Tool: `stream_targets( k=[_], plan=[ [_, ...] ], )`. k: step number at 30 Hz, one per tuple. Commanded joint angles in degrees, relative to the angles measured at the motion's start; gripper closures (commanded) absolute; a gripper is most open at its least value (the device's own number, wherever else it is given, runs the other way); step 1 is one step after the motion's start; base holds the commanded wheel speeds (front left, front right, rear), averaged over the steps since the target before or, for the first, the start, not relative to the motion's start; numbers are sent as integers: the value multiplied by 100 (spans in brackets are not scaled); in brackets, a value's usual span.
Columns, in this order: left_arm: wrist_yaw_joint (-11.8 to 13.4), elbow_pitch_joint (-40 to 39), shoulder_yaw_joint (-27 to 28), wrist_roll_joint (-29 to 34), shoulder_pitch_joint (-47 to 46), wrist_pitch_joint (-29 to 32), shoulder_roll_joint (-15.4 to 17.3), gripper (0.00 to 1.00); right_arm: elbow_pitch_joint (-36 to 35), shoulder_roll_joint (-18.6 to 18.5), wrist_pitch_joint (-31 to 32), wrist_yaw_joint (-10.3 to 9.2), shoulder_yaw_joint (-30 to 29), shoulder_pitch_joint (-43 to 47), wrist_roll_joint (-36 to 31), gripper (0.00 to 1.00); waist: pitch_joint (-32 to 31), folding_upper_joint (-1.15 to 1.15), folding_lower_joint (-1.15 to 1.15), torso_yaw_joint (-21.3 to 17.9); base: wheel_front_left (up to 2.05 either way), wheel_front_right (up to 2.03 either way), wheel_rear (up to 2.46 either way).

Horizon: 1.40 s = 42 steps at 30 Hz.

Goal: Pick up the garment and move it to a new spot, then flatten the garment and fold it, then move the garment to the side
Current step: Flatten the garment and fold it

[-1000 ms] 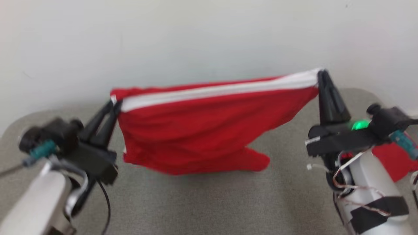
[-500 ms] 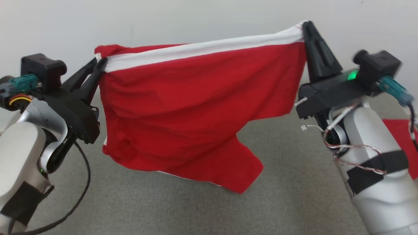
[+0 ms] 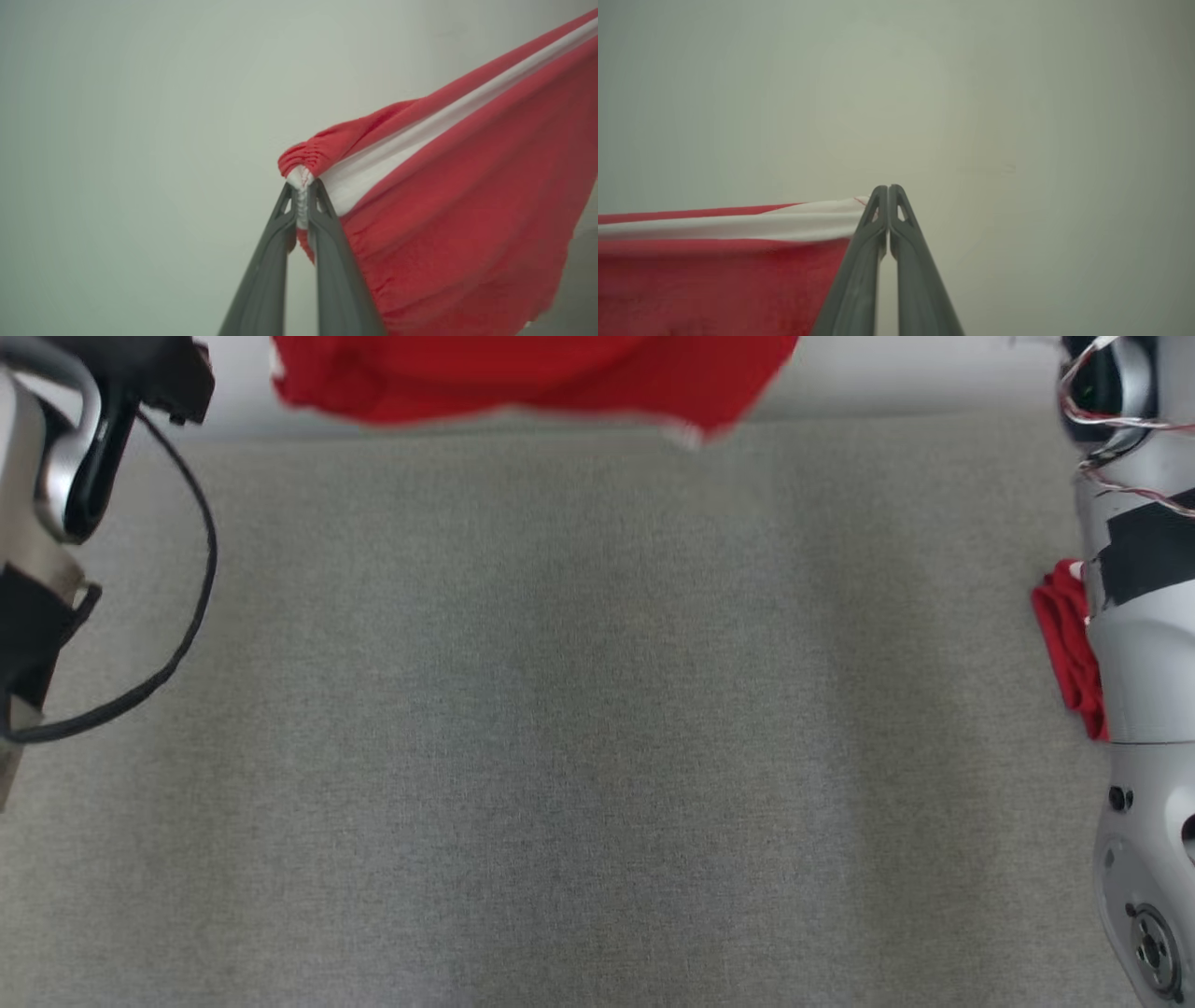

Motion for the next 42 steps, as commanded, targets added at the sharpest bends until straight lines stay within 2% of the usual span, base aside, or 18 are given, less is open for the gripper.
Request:
stream_targets(
  k=[1,3,7,10,17,22,25,31,42],
  plan=[
    [4,177,37,31,-8,-69,21,100,-74,-50,-20,-31,-117,86,-107,100,294,-1,-2,35,0,0,0],
    [14,295,42,28,-8,-141,-40,100,-227,-16,-22,-31,-231,182,-128,100,330,-1,-2,26,0,0,0],
    [-12,383,28,-81,634,-184,-254,100,-523,58,-22,-29,134,933,-41,100,327,-1,-2,-26,0,0,0],
    [-22,320,162,-286,1494,-190,-463,100,-731,70,-24,-26,365,1817,170,100,286,-1,-2,-63,0,0,0],
    [-24,416,346,-722,3846,-192,-1059,100,-1113,68,-25,-26,367,4132,650,100,-116,-1,-2,-141,0,0,0],
    [-26,470,277,-678,5190,-191,-1342,100,-1333,149,-24,-25,500,5422,808,100,-671,-1,-2,-249,0,0,0],
    [-25,419,409,-634,5842,-174,-1470,100,-1485,237,-25,-25,370,6108,878,100,-1033,-1,-2,-296,0,0,0],
    [-25,273,918,-505,6633,-180,-1620,100,-1668,335,-25,-26,71,7152,888,100,-1533,-1,-2,-284,0,0,0],
    [-24,-34,1155,-331,7486,-193,-1615,100,-1760,380,-25,-26,-82,8131,794,100,-1905,-1,-2,-229,0,0,0]
  ],
)
